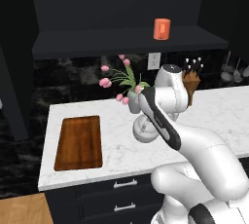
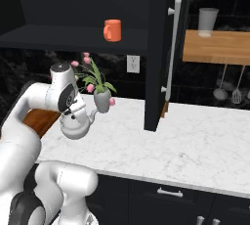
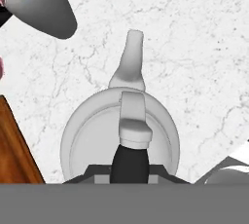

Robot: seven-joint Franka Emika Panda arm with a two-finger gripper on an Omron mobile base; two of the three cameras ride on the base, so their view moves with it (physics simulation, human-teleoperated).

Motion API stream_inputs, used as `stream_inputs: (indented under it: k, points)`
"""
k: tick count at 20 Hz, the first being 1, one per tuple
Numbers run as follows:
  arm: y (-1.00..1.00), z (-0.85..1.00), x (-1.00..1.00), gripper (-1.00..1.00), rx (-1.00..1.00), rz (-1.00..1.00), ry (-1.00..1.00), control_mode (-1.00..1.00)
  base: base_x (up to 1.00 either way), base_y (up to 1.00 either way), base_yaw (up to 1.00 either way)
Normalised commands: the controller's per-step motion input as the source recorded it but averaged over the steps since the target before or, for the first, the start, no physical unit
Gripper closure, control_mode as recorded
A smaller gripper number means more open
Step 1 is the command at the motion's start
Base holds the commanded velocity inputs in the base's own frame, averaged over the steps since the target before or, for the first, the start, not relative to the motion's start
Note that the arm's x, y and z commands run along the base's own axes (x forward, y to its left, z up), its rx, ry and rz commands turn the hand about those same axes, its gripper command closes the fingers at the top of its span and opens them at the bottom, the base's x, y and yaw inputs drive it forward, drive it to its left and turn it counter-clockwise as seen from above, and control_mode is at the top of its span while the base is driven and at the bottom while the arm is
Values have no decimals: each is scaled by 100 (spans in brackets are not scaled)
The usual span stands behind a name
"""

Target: Pick the kettle from the counter and place it on the tray. Then pick the mug from the cabinet and place it on the tray. Then close the cabinet doors.

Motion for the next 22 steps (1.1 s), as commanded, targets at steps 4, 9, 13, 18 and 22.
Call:
stream_inputs:
  k: [4,9,13,18,22]
  points:
    - [43,37,-20,100,-8,0,0,-100,0,0,0]
    - [36,25,-11,100,-4,0,0,-100,0,0,0]
    - [24,18,-14,100,0,0,0,-100,0,0,0]
    - [45,2,0,100,0,0,1,-100,0,0,0]
    - [52,6,-2,100,-2,0,0,-100,0,0,0]
